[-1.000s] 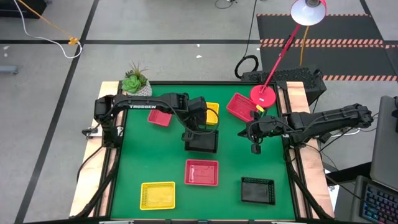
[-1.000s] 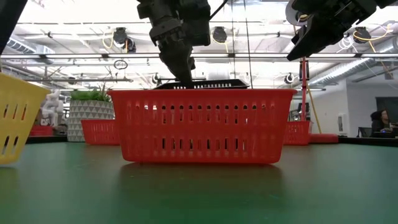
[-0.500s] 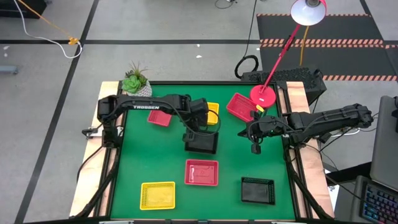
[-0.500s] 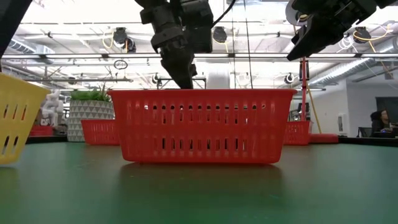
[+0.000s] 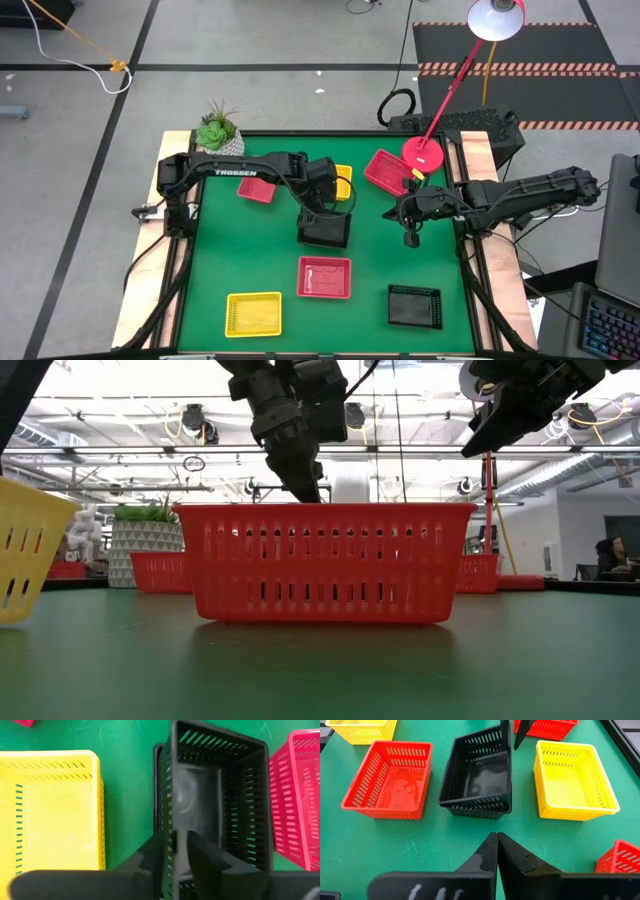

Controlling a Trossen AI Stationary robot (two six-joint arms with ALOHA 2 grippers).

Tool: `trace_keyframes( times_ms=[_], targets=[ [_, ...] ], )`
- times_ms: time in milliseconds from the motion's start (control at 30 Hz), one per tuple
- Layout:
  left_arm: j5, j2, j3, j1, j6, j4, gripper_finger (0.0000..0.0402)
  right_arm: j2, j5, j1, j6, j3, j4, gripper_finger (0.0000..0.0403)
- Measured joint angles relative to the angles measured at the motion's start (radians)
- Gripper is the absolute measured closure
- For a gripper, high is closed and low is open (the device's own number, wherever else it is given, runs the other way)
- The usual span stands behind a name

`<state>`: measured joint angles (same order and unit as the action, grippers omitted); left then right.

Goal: Stack baskets by color
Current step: Stack the top left black basket on the top right black basket

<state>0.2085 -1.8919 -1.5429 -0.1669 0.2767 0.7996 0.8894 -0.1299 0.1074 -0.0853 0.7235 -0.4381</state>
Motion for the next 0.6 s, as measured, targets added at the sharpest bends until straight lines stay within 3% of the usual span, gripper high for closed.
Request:
trace_keyframes(
  times_ms=[233, 400, 600],
  targets=[
    [-0.042, 0.004, 0.000, 0.003, -0.038, 0.012, 0.0238, 0.000, 0.000, 0.000, 0.000, 0.000, 0.000, 0.0401],
    [-0.064, 0.032, 0.000, 0.039, -0.095, 0.044, 0.0232, 0.000, 0.000, 0.000, 0.000, 0.000, 0.000, 0.0401],
    [-0.188, 0.102, -0.001, 0.130, -0.118, 0.111, 0.0232, 0.000, 0.000, 0.000, 0.002, 0.000, 0.000, 0.0401]
  ],
)
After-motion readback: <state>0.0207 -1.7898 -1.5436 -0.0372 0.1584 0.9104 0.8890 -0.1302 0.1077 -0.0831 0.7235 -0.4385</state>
